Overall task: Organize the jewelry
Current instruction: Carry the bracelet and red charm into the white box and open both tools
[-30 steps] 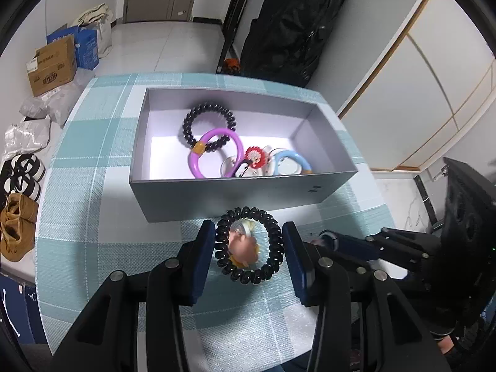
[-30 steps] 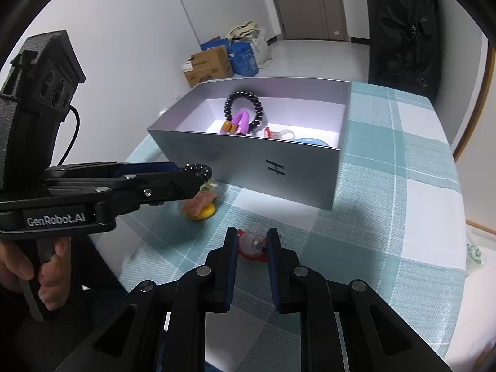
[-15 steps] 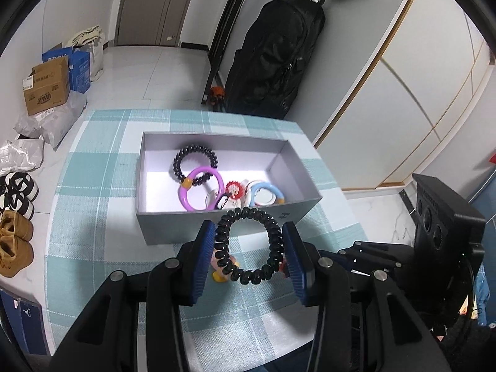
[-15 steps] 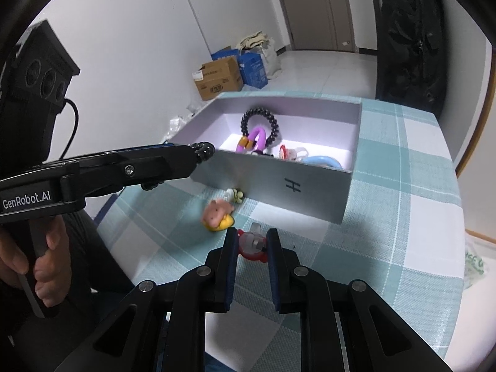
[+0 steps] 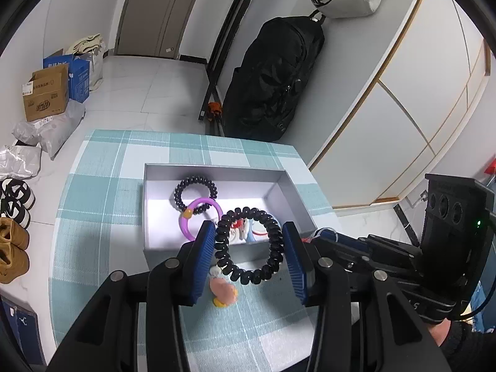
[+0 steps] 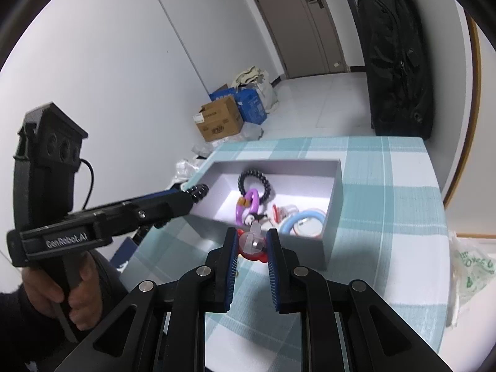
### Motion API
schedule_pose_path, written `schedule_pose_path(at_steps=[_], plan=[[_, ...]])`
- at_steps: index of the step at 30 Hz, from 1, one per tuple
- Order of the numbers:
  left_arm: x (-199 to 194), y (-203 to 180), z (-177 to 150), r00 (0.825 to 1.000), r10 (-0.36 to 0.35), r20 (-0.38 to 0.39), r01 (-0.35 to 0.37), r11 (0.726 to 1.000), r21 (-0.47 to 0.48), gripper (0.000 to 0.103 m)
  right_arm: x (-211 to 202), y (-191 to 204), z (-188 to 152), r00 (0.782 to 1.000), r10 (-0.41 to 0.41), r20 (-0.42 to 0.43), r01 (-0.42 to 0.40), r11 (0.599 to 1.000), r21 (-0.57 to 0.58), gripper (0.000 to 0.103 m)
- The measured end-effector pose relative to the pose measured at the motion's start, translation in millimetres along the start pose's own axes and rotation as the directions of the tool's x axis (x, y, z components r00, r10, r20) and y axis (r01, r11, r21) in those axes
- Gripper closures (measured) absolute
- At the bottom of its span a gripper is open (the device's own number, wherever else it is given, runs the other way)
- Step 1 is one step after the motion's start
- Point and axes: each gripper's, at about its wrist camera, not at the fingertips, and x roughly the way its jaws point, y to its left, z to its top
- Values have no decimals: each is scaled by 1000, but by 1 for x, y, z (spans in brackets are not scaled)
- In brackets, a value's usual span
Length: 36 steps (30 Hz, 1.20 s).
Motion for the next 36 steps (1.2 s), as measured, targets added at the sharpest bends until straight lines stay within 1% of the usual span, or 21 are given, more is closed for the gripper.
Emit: schedule_pose_path(at_steps=[7, 14, 19, 21, 28, 30, 36], plan=[[8, 4, 11, 1000, -1, 0, 1, 1000, -11, 64, 6, -2, 22, 1000, 29, 6, -28, 1000, -10, 86], [24, 7, 18, 1000, 13, -20, -13, 1000, -12, 64, 22, -15, 38, 998, 60, -9, -60, 998, 15, 86], [35, 10, 23, 999, 19, -45, -20, 1000, -14, 64, 34, -25, 48, 998, 62, -26, -62, 998, 21, 86], [38, 12, 25, 999, 8, -53, -10, 1000, -25, 64, 40, -28, 51, 998, 59, -32, -58, 998, 19, 86], [52, 14, 30, 996, 15, -88, -17, 1000, -23, 64, 57, -37, 52, 997, 59, -54, -58, 998, 21, 86], [54, 16, 30, 995, 7, -99, -10, 1000, -28, 64, 58, -38, 51, 997, 60, -53, -59, 998, 25, 86], [62, 16, 30, 993, 12, -119, -15, 1000, -22, 64, 58, -46, 52, 997, 68, -46, -65, 996, 53, 86]])
